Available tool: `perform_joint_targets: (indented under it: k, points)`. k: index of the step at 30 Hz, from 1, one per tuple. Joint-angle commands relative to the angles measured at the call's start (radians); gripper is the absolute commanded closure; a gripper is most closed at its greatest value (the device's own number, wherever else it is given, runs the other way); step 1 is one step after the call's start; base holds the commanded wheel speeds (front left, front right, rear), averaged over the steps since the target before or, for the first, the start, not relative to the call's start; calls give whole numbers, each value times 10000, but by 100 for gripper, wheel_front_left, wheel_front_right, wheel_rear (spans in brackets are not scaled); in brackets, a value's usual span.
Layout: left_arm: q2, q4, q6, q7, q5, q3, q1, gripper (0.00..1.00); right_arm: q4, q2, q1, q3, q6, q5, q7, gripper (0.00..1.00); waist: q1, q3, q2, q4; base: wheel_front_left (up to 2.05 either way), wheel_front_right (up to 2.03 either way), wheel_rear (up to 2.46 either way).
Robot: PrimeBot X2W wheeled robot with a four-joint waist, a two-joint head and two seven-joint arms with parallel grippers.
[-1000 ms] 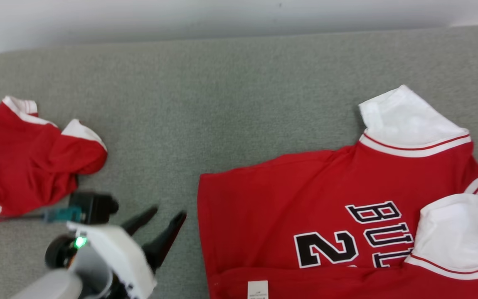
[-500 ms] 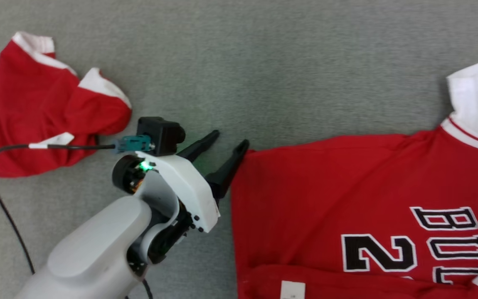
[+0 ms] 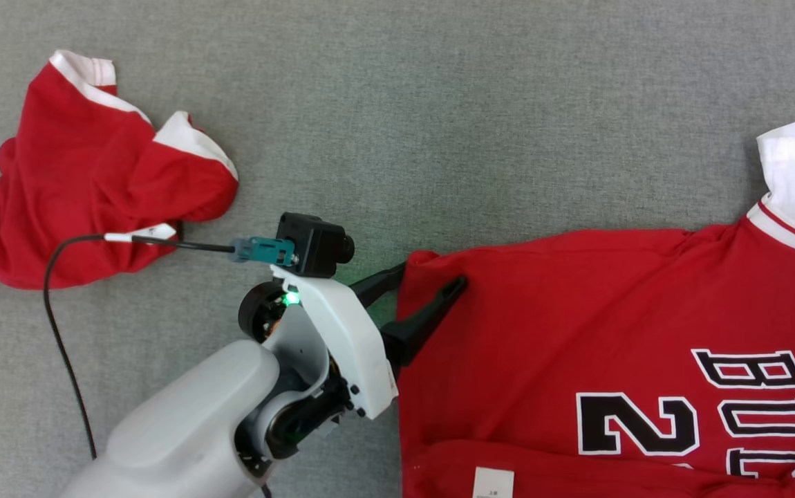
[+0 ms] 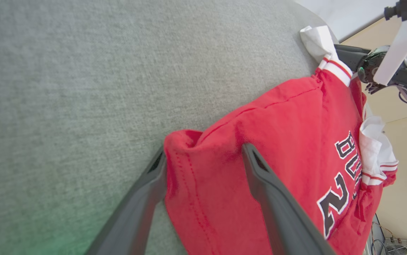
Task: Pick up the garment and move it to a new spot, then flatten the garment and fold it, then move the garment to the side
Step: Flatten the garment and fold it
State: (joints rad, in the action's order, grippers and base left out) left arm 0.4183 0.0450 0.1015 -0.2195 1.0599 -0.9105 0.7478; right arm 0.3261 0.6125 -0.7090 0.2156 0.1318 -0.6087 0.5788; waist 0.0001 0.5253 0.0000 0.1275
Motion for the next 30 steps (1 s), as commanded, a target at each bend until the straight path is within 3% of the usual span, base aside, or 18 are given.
perform_joint_targets:
  k: [1, 10, 11, 12, 19, 30]
  points:
    - [13, 121, -17, -220, -37, -251, -271, 0, 217, -27, 85, 240, -21, -48, 16, 0, -1, -6, 0, -44, 0, 0, 0]
    - [-56, 522, -63, -416, -267, -519, -61, 0, 460, -223, -212, 1154, 6, -264, 37, 0, -1, 99, 0, -119, 0, 0, 0]
    - [-98, 651, -58, -447, -311, -564, -35, 66, 477, -264, -236, 1356, 24, -352, 136, 56, -1, 98, 0, -124, 0, 0, 0]
    - [-135, 779, -38, -380, -333, -568, 16, 100, 497, -304, -288, 1471, 30, -458, 105, 100, -1, 99, 0, -131, 0, 0, 0]
    - [-265, 1460, 33, 371, -472, -38, 479, 100, 1004, -44, -1215, 1157, -22, -177, -1183, 100, -1, -74, 0, -158, 0, 0, 0]
    - [-593, 1921, 233, 1821, -652, 715, 714, 100, 1629, -181, -1839, 744, -20, 102, -3275, 100, -1, -727, 0, -476, 0, 0, 0]
